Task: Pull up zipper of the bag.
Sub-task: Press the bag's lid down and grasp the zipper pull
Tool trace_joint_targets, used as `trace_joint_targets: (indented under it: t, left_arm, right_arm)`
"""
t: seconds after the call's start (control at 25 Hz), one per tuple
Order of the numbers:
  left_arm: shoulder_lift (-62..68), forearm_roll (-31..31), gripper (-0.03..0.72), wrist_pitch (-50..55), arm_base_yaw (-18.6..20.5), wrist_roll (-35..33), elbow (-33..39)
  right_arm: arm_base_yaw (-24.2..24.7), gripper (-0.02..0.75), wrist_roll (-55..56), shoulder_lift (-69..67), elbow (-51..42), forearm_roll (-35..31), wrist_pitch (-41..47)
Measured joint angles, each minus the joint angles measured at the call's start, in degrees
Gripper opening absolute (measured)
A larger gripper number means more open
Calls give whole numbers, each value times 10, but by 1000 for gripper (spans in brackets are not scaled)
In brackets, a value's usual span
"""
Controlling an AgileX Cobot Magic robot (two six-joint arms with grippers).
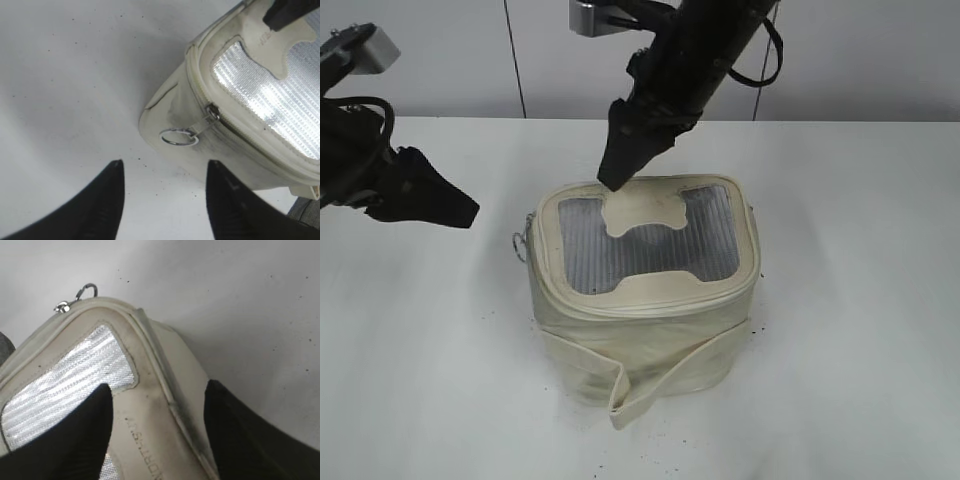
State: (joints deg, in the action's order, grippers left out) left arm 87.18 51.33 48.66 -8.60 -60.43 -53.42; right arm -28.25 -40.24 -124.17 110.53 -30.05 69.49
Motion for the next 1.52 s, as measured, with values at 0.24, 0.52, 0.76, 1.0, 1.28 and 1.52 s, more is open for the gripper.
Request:
trace_joint_targets:
  t: [0.24, 0.52, 0.76, 1.0, 1.28, 1.52]
  left_arm:
    - [1, -3, 421, -1, -13, 0, 0]
    - [21, -25, 423, -11, -37, 0, 0]
    - [30, -60, 435, -13, -40, 0, -1]
    - [30, -95, 529, -36, -40, -29, 0]
    - [31, -101, 573, -84, -82, -77, 0]
    - [31, -124, 574, -123, -120, -84, 0]
  right_arm:
    - [0, 508, -35, -3, -6, -35, 0]
    - [0, 482, -49, -45, 6, -41, 0]
    - [0, 266, -52, -49, 12, -50, 1]
    - [0, 32, -68, -50, 12, -51, 8]
    - [-1, 28, -71, -51, 13, -50, 8]
    - [-1, 27, -71, -52, 17, -48, 8]
